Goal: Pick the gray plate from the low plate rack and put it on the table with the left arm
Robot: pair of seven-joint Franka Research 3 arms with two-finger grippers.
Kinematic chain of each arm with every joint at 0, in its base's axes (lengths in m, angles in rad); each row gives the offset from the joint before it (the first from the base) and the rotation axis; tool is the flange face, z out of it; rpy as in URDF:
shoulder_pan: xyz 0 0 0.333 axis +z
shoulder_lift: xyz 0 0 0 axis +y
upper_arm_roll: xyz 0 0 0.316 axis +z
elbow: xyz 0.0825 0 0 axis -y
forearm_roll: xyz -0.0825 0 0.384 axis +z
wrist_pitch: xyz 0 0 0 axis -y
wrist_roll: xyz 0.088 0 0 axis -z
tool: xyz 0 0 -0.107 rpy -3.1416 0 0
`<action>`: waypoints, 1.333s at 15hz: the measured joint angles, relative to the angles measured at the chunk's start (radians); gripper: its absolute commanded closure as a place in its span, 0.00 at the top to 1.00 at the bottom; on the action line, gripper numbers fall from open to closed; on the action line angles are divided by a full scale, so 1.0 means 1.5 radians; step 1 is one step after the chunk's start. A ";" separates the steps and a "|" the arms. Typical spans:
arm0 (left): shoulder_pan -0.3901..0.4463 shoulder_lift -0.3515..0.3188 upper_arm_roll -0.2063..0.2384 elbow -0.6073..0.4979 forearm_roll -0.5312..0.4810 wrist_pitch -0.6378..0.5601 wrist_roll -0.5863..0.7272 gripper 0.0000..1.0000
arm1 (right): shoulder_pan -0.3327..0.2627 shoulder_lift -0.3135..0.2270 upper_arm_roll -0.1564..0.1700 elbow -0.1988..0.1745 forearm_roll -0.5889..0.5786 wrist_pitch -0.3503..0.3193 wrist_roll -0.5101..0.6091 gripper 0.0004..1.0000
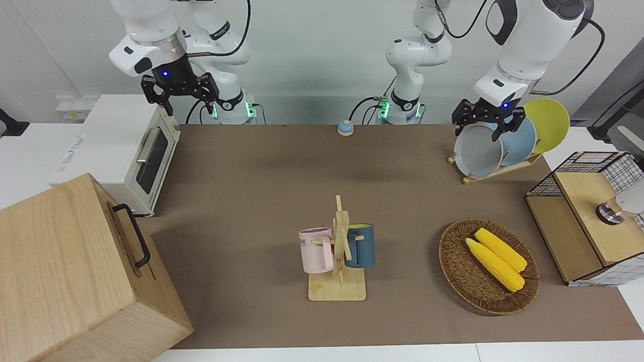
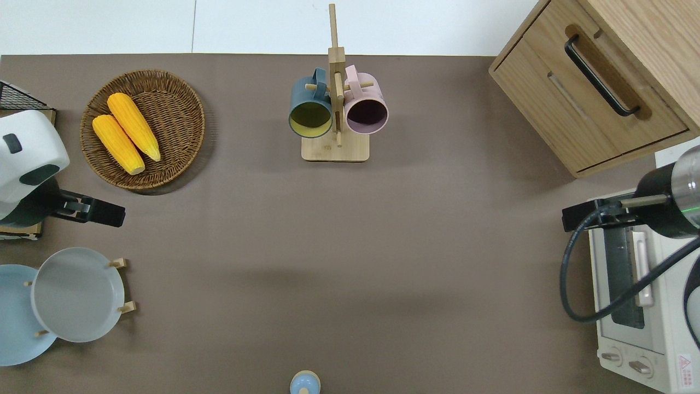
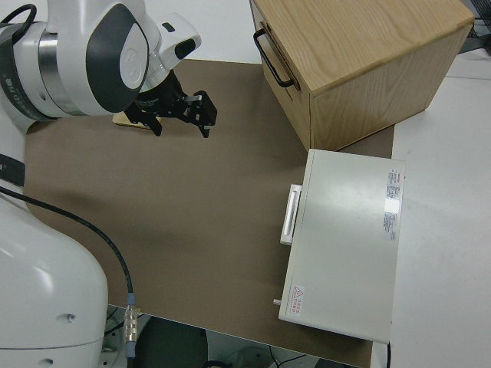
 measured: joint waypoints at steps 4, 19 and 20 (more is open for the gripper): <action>0.001 0.001 0.006 0.000 0.001 0.001 0.000 1.00 | 0.000 0.000 0.000 0.000 0.000 0.000 0.000 0.99; 0.021 -0.006 0.039 0.000 0.002 -0.046 -0.025 1.00 | 0.000 0.000 0.000 0.000 0.000 0.000 0.000 0.99; 0.025 -0.010 0.051 0.000 0.003 -0.049 -0.025 1.00 | 0.000 0.000 0.000 0.000 0.000 0.000 0.000 0.99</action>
